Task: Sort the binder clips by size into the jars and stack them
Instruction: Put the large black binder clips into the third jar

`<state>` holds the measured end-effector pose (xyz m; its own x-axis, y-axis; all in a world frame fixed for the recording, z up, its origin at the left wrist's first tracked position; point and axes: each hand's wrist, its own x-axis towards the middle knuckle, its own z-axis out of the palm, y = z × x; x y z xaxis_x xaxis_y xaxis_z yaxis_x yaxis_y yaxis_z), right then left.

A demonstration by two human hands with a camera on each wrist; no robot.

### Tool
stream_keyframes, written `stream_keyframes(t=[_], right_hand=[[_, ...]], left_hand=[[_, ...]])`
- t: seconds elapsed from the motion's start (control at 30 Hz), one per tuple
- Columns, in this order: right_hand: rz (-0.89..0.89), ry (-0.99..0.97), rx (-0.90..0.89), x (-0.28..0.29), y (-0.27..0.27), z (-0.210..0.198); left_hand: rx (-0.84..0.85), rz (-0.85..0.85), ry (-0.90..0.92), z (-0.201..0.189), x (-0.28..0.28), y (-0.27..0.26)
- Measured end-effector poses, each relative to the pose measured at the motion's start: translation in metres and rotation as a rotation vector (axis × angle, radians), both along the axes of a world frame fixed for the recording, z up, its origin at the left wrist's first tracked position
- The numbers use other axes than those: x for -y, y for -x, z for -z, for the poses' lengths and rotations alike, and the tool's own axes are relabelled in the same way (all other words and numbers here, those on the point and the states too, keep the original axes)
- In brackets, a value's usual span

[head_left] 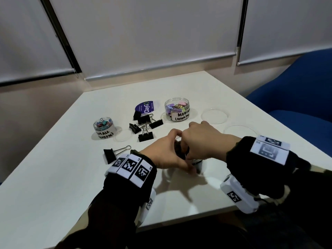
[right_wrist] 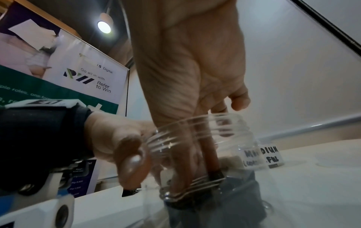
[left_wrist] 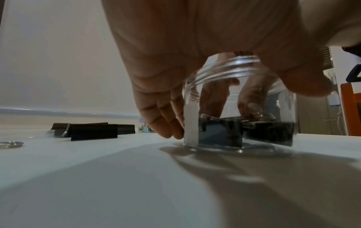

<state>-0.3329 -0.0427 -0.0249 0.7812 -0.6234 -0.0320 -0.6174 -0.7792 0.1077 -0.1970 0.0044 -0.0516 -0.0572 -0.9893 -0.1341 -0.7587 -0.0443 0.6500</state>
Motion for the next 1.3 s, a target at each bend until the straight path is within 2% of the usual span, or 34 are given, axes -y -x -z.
stream_keyframes(t=[0.1, 0.2, 0.33, 0.4, 0.47, 0.6, 0.7, 0.77, 0.9, 1.03, 1.13, 1.2, 1.3], right_hand=[[0.004, -0.042, 0.08, -0.001, 0.003, -0.003], [0.067, -0.173, 0.291, 0.003, 0.014, -0.009], [0.142, -0.173, 0.513, 0.019, 0.028, -0.012], [0.183, -0.186, 0.477, 0.027, 0.031, -0.009], [0.208, -0.233, 0.441, 0.03, 0.03, -0.006], [0.266, -0.351, 0.509, 0.031, 0.027, -0.002], [0.281, -0.356, 0.523, 0.031, 0.024, 0.001], [0.284, -0.378, 0.533, 0.031, 0.023, 0.003], [0.301, -0.443, 0.548, 0.029, 0.026, 0.004], [0.321, -0.478, 0.584, 0.026, 0.027, 0.007], [0.325, -0.485, 0.596, 0.024, 0.024, 0.008], [0.329, -0.483, 0.595, 0.024, 0.024, 0.007], [0.329, -0.51, 0.596, 0.024, 0.023, 0.006]], left_hand=[[-0.021, 0.012, -0.01, -0.001, 0.001, 0.0], [-0.023, 0.023, -0.058, -0.004, -0.002, -0.012], [0.055, -0.078, -0.094, -0.017, -0.009, -0.05], [0.16, -0.18, -0.095, -0.021, -0.011, -0.074], [0.34, -0.273, -0.1, -0.021, -0.01, -0.097], [0.675, -0.39, -0.164, -0.012, -0.011, -0.123], [0.763, -0.43, -0.297, -0.005, -0.013, -0.13], [0.792, -0.415, -0.313, -0.003, -0.013, -0.129], [0.687, -0.418, -0.181, -0.016, -0.019, -0.117], [0.274, -0.494, 0.084, -0.044, -0.026, -0.088], [0.076, -0.415, 0.175, -0.062, -0.032, -0.048], [0.048, -0.312, 0.214, -0.068, -0.034, -0.021], [0.21, -0.155, 0.213, -0.064, -0.03, 0.002]])
